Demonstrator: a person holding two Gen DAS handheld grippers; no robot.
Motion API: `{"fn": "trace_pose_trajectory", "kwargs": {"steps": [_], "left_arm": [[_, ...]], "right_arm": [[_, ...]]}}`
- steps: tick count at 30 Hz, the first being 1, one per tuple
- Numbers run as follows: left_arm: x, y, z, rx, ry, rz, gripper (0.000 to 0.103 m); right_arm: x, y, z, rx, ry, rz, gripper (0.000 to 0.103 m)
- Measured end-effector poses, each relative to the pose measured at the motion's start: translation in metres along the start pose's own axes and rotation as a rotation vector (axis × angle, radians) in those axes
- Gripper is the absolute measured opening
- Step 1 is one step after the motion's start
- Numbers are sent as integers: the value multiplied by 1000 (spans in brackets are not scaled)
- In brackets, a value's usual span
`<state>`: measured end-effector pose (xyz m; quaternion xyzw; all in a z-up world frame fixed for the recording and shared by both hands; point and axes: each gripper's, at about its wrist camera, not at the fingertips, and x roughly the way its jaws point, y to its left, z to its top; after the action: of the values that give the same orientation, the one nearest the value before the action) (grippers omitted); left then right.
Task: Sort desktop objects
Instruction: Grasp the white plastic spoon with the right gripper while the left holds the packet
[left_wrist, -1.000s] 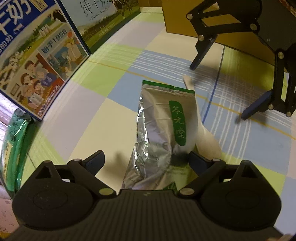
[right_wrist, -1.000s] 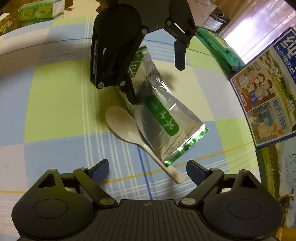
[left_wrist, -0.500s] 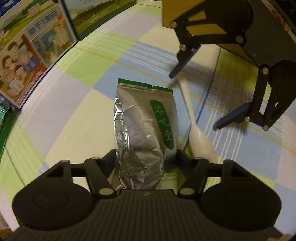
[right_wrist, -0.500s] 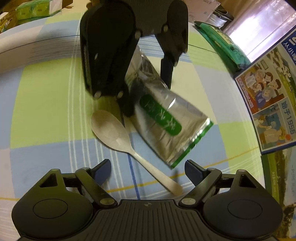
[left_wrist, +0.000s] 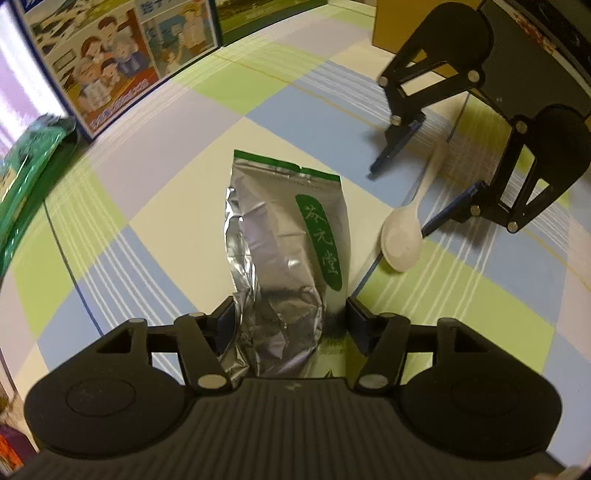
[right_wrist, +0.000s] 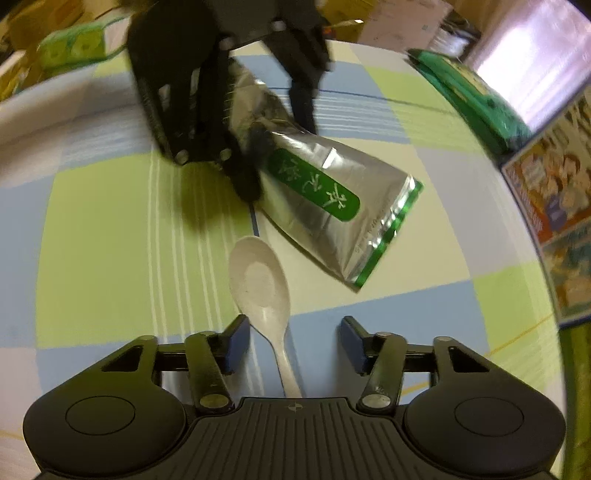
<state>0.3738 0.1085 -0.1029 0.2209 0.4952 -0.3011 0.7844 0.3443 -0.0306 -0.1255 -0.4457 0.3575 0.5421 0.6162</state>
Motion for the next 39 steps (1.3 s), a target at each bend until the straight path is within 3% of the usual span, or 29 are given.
{"fn": "trace_pose_trajectory", "kwargs": {"steps": [2, 6, 8, 12, 15, 23, 26, 29, 32, 34, 35, 37, 39], "left_arm": [[-1, -4, -4, 1, -1, 18, 58], [-7, -11, -8, -57, 4, 51, 58], [-10, -18, -11, -73, 9, 69, 56], [-15, -36, -19, -150, 17, 79, 52], [-21, -52, -29, -206, 16, 75, 50], [-40, -126, -56, -248, 34, 89, 50], [-46, -157, -66, -257, 30, 99, 50], [-53, -185, -76, -264, 5, 139, 54], [-55, -198, -83, -316, -29, 201, 62], [-57, -201, -85, -350, -55, 224, 65], [-58, -202, -85, -356, -74, 239, 70], [-64, -204, -84, -362, -125, 254, 77], [-67, -199, -85, -406, -166, 219, 78]], "right_arm": [[-2, -1, -2, 56, -3, 20, 35], [-8, 8, -7, 137, -18, 8, 30], [-10, 15, -8, 166, -9, 15, 12], [-17, 33, -14, 266, -9, -8, 9], [-26, 43, -22, 413, -4, 5, 2], [-57, 82, -74, 942, -18, 115, 1], [-70, 108, -93, 1015, -49, 109, 2], [-85, 139, -105, 1008, -103, 54, 3], [-89, 152, -112, 1007, -169, -17, 12], [-91, 153, -114, 1013, -217, -65, 47], [-92, 156, -114, 1013, -241, -94, 52], [-92, 159, -117, 1006, -285, -133, 57], [-87, 161, -115, 998, -306, -143, 58]]}}
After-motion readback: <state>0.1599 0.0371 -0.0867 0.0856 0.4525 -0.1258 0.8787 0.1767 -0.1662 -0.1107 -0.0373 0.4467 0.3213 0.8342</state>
